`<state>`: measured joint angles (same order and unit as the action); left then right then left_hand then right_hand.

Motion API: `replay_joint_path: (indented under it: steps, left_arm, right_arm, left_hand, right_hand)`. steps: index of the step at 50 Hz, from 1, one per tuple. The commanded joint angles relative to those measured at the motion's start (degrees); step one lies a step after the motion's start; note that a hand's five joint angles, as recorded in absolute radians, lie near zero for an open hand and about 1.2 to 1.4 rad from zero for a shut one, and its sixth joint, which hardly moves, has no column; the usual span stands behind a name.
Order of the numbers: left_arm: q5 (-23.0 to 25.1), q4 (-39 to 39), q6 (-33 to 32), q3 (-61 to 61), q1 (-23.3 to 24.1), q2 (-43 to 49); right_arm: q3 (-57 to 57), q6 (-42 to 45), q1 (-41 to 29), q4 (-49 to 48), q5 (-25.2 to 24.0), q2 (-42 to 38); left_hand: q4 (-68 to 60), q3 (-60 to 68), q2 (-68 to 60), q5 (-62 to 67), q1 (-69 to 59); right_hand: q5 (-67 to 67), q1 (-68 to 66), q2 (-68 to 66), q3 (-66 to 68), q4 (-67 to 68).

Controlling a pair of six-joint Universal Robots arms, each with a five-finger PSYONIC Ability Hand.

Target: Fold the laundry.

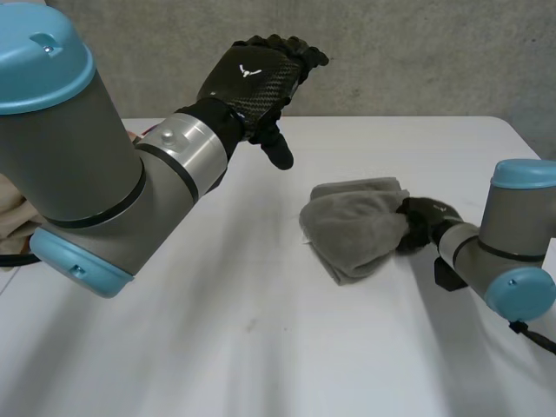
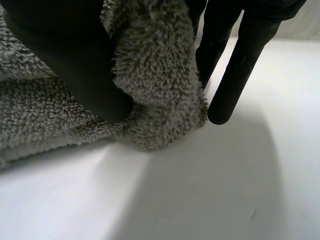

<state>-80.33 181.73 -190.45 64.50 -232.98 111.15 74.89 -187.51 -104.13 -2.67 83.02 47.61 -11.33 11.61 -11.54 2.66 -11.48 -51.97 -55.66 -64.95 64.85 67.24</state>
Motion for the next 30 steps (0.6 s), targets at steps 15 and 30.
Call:
replay_joint_path:
  steps: [15,30]
  left_arm:
    - [-0.4,0.7,0.1,1.0,0.7,-2.1]
    - [-0.4,0.6,-0.2,1.3,1.2,-3.3]
  right_arm:
    - [-53.8,-8.1,17.0,9.2,17.0,-31.0]
    - [-57.0,-5.9,24.4,7.4,15.0,-33.7]
  left_hand:
    - [1.3,-1.6,1.5,-2.7,1.5]
    - [1.3,-1.6,1.5,-2.7,1.5]
  right_hand:
    - [-18.0,-24.3,-15.0,15.2,12.8]
    - [-18.0,-24.3,-15.0,15.2,12.8]
